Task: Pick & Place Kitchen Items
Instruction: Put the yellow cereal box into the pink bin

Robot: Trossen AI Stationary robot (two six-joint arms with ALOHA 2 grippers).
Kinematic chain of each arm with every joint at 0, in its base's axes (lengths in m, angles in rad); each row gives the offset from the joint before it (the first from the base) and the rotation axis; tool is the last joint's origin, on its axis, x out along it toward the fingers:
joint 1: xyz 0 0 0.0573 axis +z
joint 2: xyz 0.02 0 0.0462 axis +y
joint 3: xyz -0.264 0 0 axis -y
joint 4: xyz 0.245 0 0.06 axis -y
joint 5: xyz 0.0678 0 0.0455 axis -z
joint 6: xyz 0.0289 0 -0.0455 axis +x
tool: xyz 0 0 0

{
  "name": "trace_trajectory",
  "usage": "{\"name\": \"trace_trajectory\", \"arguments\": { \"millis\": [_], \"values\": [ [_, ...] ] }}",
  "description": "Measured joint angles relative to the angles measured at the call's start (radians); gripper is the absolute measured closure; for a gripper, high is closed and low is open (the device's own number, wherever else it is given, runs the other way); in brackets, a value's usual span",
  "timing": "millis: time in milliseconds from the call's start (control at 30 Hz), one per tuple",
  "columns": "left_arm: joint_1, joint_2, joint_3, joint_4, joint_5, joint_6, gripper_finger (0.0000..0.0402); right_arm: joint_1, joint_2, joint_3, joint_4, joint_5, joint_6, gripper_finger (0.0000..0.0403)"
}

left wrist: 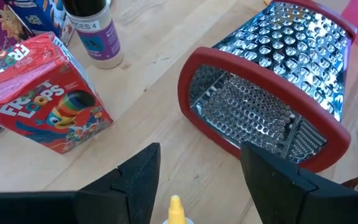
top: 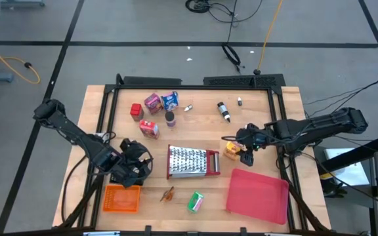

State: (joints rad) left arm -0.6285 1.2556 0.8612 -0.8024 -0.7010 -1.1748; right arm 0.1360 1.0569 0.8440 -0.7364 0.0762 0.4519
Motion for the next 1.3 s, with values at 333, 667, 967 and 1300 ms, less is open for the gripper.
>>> {"name": "trace_trajectory", "arguments": {
  "millis": [333, 667, 967, 1300],
  "values": [
    [0.0, 0.0, 0.0, 0.0, 0.0, 0.002, 0.0176, -0.002, 0.001, 0.0, 0.009, -0.028, 0.012, 0.0144],
    [0.0, 0.0, 0.0, 0.0, 0.0, 0.003, 0.0176, -0.002, 0.034, -0.027, 0.026, -0.024, 0.029, 0.0145],
    [0.0, 0.0, 0.0, 0.001, -0.003, 0.006, 0.0176, -0.002, 0.034, -0.029, 0.031, 0.001, 0.032, 0.0219],
    [0.0, 0.0, 0.0, 0.004, -0.007, 0.007, 0.0176, -0.001, 0.007, 0.017, -0.041, 0.0, 0.032, 0.0344]
  ]
}}
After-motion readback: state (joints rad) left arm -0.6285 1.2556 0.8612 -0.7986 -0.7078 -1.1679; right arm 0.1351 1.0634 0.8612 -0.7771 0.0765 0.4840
